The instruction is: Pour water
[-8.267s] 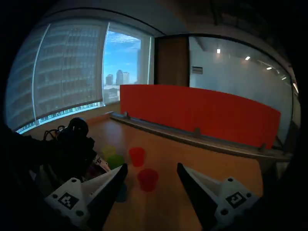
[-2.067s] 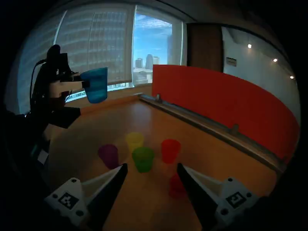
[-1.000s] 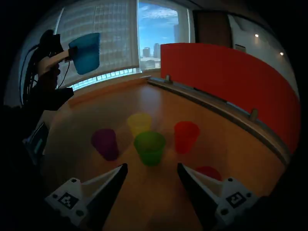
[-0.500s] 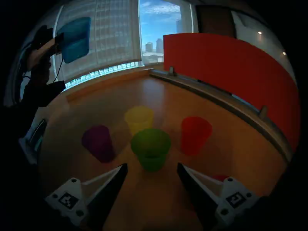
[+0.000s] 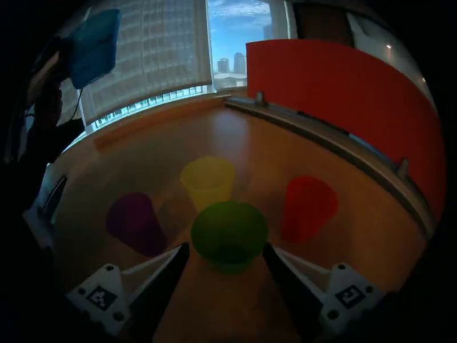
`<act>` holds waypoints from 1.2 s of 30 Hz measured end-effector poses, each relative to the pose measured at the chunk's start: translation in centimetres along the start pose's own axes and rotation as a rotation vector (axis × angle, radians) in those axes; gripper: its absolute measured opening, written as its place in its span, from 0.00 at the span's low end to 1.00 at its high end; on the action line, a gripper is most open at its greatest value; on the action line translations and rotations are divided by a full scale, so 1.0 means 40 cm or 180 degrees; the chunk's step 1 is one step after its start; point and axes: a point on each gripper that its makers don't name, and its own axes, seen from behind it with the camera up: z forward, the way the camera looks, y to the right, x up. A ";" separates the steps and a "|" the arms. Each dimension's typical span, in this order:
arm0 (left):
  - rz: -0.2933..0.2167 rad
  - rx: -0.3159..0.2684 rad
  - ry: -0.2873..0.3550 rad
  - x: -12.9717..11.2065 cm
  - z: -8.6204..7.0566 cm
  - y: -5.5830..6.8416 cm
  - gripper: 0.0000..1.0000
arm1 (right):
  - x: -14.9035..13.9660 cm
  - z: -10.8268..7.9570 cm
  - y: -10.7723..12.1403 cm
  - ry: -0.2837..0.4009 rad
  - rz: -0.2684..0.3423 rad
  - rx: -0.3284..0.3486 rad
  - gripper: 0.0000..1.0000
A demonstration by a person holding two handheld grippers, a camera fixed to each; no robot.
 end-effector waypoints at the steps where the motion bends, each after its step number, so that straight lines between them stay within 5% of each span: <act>1: -0.0001 0.0000 -0.0002 -0.001 0.000 -0.001 0.85 | 0.001 0.006 0.000 -0.0010 -0.0016 -0.0008 1.00; 22: -0.0031 0.0007 -0.0031 -0.025 -0.004 -0.012 0.85 | 0.005 0.038 0.019 0.0022 -0.0062 -0.0146 0.89; 36: -0.0010 -0.0024 -0.0025 -0.010 0.000 0.004 0.85 | 0.045 -0.076 -0.007 0.0277 -0.0163 -0.0130 0.89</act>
